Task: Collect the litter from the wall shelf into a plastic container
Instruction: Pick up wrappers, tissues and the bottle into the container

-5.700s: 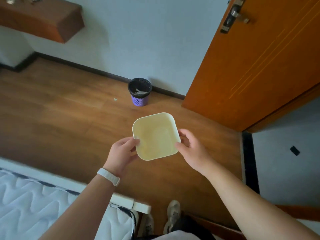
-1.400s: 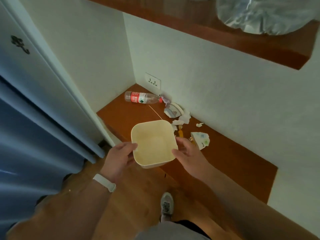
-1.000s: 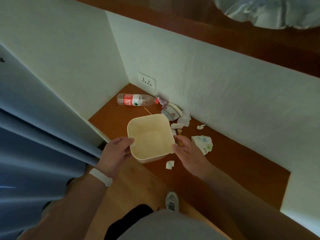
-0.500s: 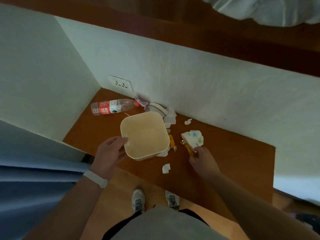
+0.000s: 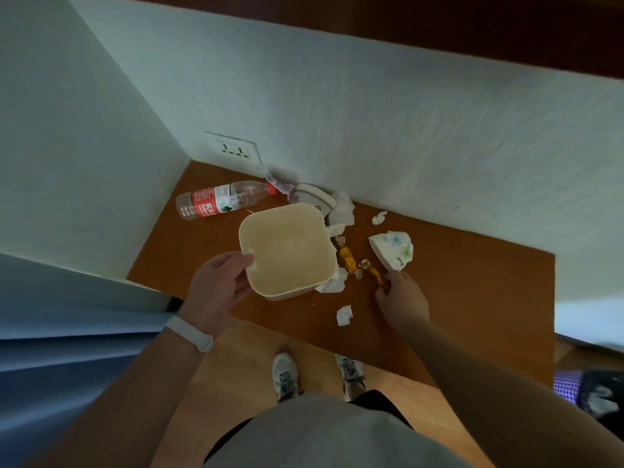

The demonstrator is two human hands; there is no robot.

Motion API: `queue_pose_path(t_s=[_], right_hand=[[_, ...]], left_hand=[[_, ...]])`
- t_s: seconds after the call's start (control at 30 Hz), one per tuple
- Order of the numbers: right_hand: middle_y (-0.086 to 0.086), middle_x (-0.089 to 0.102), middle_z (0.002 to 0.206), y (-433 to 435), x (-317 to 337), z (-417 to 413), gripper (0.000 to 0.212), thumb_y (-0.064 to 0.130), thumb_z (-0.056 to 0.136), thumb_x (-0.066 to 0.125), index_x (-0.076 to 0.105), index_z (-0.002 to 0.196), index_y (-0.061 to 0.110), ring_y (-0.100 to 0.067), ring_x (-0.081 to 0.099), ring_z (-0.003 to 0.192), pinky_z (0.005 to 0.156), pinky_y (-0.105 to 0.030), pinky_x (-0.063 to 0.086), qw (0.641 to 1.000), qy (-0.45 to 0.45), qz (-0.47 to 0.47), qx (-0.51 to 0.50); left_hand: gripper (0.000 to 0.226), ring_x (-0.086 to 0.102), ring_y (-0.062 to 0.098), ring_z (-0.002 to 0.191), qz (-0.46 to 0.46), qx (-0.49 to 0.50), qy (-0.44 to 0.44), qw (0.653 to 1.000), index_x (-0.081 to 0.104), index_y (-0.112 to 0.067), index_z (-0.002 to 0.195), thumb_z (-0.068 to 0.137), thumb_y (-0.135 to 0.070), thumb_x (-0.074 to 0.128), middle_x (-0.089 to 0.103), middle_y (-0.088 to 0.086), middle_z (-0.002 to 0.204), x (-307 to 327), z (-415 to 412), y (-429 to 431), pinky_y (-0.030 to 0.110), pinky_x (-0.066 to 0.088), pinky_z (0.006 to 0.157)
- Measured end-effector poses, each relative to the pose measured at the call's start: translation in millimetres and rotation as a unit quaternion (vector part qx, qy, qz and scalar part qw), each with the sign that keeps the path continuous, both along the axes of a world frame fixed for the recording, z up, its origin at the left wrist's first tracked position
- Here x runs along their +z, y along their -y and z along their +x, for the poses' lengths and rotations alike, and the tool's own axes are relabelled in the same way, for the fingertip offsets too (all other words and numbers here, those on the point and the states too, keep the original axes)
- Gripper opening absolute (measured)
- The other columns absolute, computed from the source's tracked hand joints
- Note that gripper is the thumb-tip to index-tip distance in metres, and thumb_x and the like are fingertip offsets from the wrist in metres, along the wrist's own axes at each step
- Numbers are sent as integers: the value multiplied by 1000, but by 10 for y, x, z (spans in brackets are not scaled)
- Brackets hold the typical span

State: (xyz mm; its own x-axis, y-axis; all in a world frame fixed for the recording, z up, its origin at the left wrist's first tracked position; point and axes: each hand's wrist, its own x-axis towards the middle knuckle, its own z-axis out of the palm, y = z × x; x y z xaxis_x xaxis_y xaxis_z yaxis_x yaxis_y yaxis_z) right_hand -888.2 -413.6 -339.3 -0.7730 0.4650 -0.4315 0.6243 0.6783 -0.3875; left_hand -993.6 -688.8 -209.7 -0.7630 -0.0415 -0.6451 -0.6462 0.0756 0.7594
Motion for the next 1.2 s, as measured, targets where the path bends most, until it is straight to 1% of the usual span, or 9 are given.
queue_pose_path(t_s=[0.17,0.27,0.4,0.5,0.6,0.77,0.97,1.07,1.2], right_hand=[[7,53,96,89,170,30,24,34,90,57,60,111,22,-12,56,83,72,-37,55,998,-47,-29,-44],[8,56,91,135,429,-20,14,27,90,59,60,104,25,-7,55,76,63,-27,49,989,-119,-53,-76],[15,55,88,218,943,-150,13,23,92,62,60,104,26,-4,55,78,61,-20,42,969,-222,-85,-75],[20,51,91,288,1229,-219,13,23,91,62,60,103,29,-1,53,81,64,-18,42,961,-262,-86,-32],[17,51,92,373,1335,-265,15,23,90,63,65,104,26,2,51,81,61,-13,37,961,-264,-71,40],[8,55,102,464,1292,-285,20,22,88,65,68,108,20,-5,53,84,65,-13,41,963,-245,-47,101],[10,53,103,412,1290,-287,24,26,89,65,66,113,21,-5,53,86,74,-23,50,962,-227,-73,131],[13,53,102,301,1301,-266,29,29,89,67,63,117,22,0,52,83,73,-18,46,957,-232,-110,133],[17,55,102,56,1210,-242,26,37,92,63,61,117,28,0,54,91,76,-18,46,961,-218,-143,90]], left_hand=[[14,70,26,96,2,-17,-11,1000,73,-9,102,96,-18,64,76,12,100,-37,-83,63,40,56,80],[18,70,27,100,3,-29,-13,999,72,-7,107,96,-19,64,75,16,109,-34,-122,51,40,57,82],[11,70,26,100,9,-34,-18,999,72,-11,99,97,-17,64,75,13,106,-9,-161,-36,39,56,82],[10,71,23,92,12,-39,-25,999,72,-11,95,96,-16,64,76,11,101,8,-175,-106,39,56,81],[9,71,21,87,16,-42,-31,998,72,-10,96,96,-16,65,76,11,99,38,-181,-152,39,56,81],[11,71,25,92,18,-49,-41,998,72,-8,101,96,-16,65,76,11,102,78,-176,-195,36,55,77],[11,73,31,101,2,-54,-47,997,72,-9,101,94,-16,67,77,13,105,66,-184,-237,41,57,85],[13,73,31,99,-1,-51,-45,998,73,-8,103,94,-16,67,78,13,103,49,-190,-274,46,57,90],[15,74,32,97,-5,-41,-48,998,72,-5,105,95,-13,66,78,15,101,64,-171,-319,49,57,94]])
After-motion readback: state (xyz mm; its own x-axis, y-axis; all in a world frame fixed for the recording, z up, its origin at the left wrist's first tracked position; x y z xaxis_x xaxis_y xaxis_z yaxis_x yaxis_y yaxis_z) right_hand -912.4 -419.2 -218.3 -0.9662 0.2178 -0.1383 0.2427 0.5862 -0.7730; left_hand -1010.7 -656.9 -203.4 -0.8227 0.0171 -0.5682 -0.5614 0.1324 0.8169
